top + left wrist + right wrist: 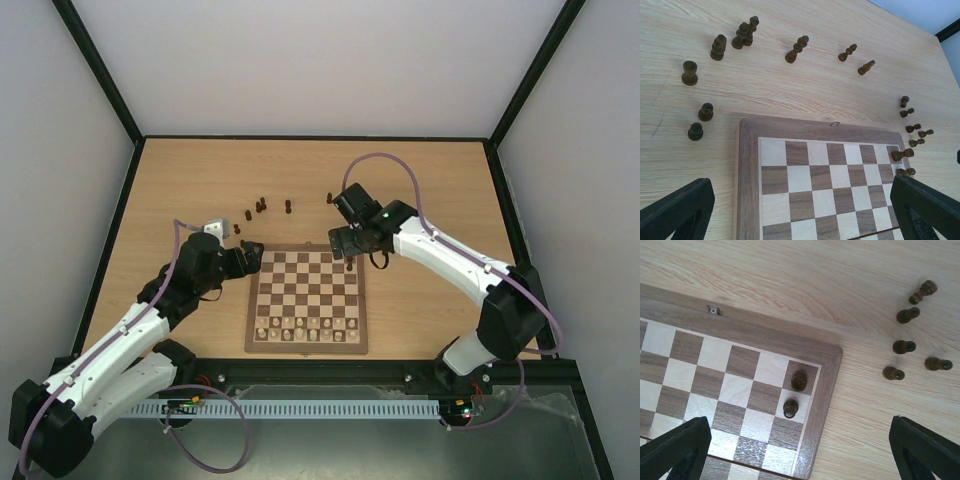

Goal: Set up the chess pieces on the board
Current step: Pick up the chess piece at the center of the board.

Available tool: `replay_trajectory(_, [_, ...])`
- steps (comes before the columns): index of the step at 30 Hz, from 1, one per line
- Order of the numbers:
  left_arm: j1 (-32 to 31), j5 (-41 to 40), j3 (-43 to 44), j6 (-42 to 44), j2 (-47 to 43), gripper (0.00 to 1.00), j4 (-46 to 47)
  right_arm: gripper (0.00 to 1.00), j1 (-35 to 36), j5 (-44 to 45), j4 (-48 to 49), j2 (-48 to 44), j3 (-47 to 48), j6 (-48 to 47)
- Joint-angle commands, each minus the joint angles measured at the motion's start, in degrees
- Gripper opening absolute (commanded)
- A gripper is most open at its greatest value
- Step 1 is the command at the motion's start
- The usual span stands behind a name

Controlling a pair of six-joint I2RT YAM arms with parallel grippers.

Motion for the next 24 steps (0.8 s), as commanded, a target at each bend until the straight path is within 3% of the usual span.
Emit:
replay_trajectory(1, [-0.21,-0.11,0.25,0.02,-0.49,1.0,-0.07,0.98,0.16,4.43,-3.67,-2.0,1.61,0.23])
replay_trajectory(9, [-0.21,-0.13,0.97,0.54,-0.22,1.0,-0.64,1.0,-6.15,0.93,0.47,3.23,8.58,-0.73])
replay_trajectory(24, [-0.21,0.56,3.46,1.75,-0.68,0.99,-2.39,0.69,-13.86,-2.29,-3.89,31.08,38.74,-5.69])
